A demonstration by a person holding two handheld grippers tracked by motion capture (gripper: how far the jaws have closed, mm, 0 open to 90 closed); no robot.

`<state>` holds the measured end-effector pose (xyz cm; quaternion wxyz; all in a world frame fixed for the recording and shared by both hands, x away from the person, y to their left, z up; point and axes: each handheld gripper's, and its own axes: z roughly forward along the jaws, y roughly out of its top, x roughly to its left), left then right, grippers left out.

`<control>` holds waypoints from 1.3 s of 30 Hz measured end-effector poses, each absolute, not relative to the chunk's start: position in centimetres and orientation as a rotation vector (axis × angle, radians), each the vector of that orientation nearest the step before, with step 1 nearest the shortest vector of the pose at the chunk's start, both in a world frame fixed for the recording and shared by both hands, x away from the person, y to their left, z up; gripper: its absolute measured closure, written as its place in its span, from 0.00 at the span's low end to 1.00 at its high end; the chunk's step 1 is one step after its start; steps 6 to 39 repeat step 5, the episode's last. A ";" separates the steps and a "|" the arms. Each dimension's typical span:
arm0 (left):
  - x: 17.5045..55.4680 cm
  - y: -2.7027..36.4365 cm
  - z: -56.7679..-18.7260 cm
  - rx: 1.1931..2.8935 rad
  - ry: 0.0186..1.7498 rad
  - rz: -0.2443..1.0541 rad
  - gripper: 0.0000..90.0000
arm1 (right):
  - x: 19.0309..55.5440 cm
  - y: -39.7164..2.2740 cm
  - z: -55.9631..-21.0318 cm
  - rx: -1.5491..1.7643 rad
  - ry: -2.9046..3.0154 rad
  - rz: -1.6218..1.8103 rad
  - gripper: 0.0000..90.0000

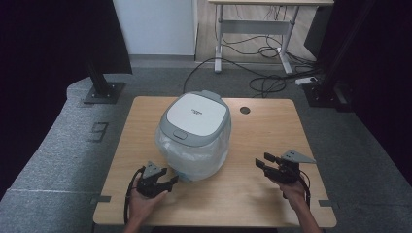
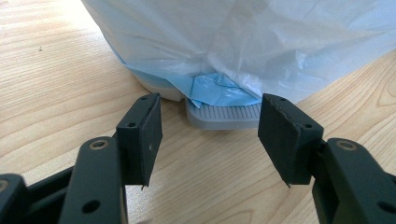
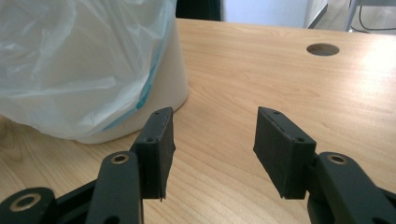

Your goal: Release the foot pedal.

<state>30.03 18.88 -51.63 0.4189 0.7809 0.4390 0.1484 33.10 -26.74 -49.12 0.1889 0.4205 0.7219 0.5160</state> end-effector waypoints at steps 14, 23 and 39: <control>30.1 18.9 -51.7 1.962 1.102 0.377 0.44 | 33.1 -27.0 -49.2 1.190 2.026 1.447 0.49; 30.1 18.9 -51.7 1.962 1.102 0.377 0.44 | 33.1 -27.0 -49.2 1.190 2.026 1.447 0.49; 30.1 18.9 -51.7 1.962 1.102 0.377 0.44 | 33.1 -27.0 -49.2 1.190 2.026 1.447 0.49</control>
